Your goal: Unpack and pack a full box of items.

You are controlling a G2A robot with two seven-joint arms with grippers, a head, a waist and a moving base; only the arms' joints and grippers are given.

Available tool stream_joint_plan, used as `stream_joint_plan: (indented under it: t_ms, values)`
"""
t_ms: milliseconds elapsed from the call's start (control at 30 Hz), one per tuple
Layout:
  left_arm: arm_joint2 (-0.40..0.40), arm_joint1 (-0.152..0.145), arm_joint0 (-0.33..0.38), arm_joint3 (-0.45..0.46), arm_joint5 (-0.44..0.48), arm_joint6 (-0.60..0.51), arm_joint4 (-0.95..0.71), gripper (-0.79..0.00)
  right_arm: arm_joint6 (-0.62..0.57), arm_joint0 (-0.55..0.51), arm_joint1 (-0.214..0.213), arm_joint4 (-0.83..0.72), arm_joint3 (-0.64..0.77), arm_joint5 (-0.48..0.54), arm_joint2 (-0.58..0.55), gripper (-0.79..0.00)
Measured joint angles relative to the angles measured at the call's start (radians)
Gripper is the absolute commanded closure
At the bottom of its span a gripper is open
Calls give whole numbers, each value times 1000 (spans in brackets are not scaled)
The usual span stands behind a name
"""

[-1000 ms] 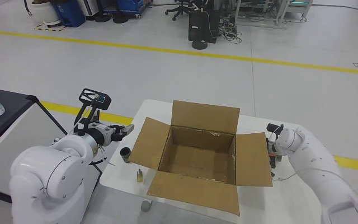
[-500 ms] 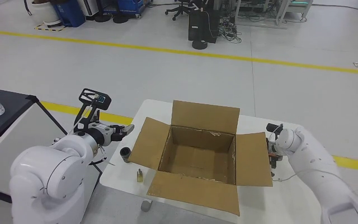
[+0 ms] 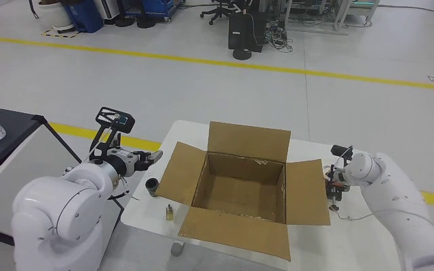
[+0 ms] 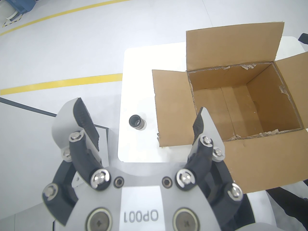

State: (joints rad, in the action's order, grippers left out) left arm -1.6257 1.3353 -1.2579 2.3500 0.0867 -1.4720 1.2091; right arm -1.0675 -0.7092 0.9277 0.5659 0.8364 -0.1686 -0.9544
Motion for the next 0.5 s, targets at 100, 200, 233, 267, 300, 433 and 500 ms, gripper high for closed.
stream_joint_plan:
  t_ms: [100, 200, 233, 267, 300, 433, 500]
  values:
    - [0, 0, 0, 0, 0, 0, 0, -785, -46, -24, -28, 13, 71, -1, -55, 0]
    - [0, 0, 0, 0, 0, 0, 0, -785, -116, -55, -62, 25, 164, 3, -127, 0]
    - [0, 0, 0, 0, 0, 0, 0, -785, -146, -72, -76, 31, 208, 1, -159, 0]
    - [0, 0, 0, 0, 0, 0, 0, -785, -171, -87, -86, 35, 242, -1, -184, 0]
    - [0, 0, 0, 0, 0, 0, 0, -785, -197, -102, -97, 40, 278, -4, -209, 0]
    - [0, 0, 0, 0, 0, 0, 0, -785, -305, -176, -139, 95, 443, -28, -316, 0]
    - [0, 0, 0, 0, 0, 0, 0, -785, -351, -206, -153, 112, 508, -32, -355, 0]
